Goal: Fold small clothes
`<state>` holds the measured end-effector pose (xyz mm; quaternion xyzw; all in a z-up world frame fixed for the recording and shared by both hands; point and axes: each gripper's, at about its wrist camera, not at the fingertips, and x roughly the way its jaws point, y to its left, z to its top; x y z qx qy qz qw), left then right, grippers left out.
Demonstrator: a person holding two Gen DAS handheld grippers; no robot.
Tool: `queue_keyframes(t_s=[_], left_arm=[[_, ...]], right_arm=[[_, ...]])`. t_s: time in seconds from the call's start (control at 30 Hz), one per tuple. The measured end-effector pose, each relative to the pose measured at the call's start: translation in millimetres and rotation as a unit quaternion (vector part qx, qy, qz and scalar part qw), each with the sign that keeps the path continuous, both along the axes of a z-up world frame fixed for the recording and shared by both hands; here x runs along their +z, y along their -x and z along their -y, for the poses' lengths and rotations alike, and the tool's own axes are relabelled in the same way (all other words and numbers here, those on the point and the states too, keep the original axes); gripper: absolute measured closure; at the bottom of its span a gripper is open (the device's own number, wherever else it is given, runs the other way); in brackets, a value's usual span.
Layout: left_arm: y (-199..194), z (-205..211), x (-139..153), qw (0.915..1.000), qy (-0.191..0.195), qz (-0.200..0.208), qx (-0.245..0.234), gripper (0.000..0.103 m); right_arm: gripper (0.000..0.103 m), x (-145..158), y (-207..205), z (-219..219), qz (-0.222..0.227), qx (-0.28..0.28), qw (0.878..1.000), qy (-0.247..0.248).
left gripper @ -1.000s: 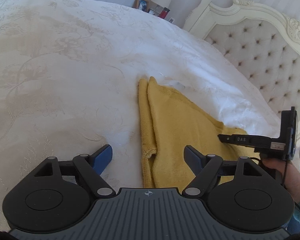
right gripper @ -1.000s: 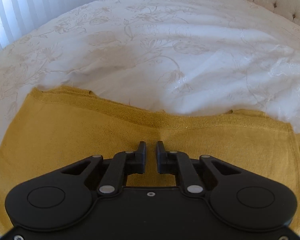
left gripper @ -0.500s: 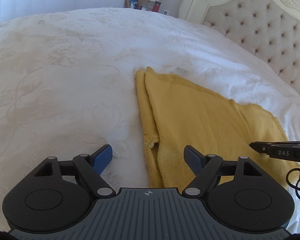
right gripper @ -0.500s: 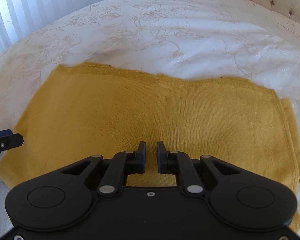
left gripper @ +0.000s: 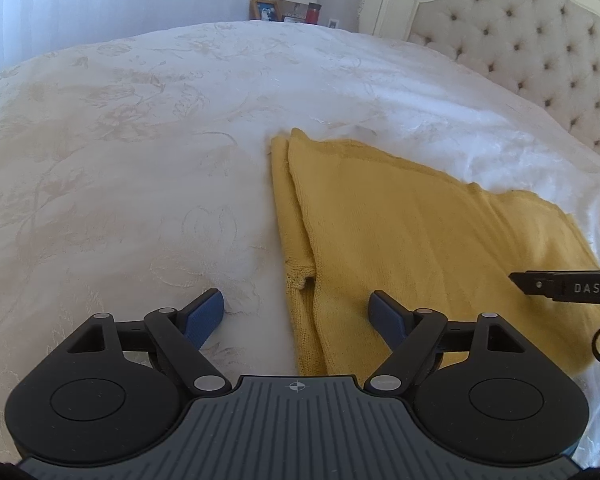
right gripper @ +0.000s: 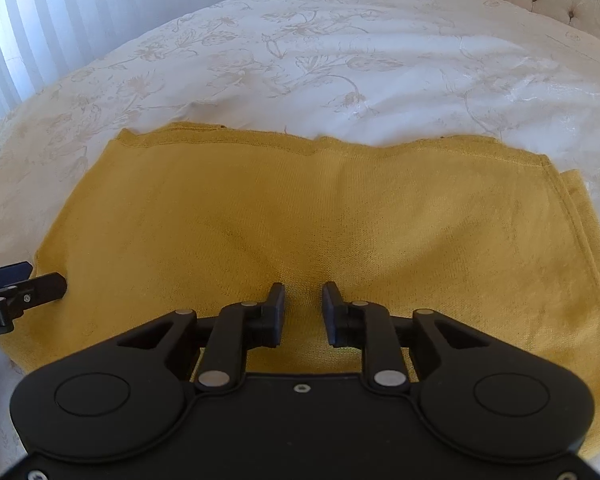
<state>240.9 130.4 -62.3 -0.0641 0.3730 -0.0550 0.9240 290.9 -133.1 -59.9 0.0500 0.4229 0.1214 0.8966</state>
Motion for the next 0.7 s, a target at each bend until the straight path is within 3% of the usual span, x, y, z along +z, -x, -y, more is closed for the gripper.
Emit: queue_keyframes(t_s=[0.13, 0.27, 0.4, 0.53, 0.7], left_arm=[[0, 4, 2, 0.9999, -0.01, -0.001, 0.005, 0.024], [2, 6, 4, 0.9999, -0.014, 0.001, -0.002, 0.024], [2, 3, 6, 1.0, -0.006, -0.002, 0.003, 0.024], [1, -3, 6, 0.9998, 0.013, -0.005, 0.011, 0.024], [-2, -2, 4, 0.9999, 0.003, -0.011, 0.004, 0.024]], right_arm=[[0.051, 1, 1, 7, -0.002, 0.006, 0.999, -0.039], [0.048, 12, 7, 1, 0.02, 0.034, 0.999, 0.004], [0.046, 24, 11, 20, 0.038, 0.033, 0.999, 0.016], [0.046, 29, 7, 67, 0.031, -0.022, 0.999, 0.015], [0.045, 29, 2, 137, 0.008, -0.118, 0.992, -0.045]])
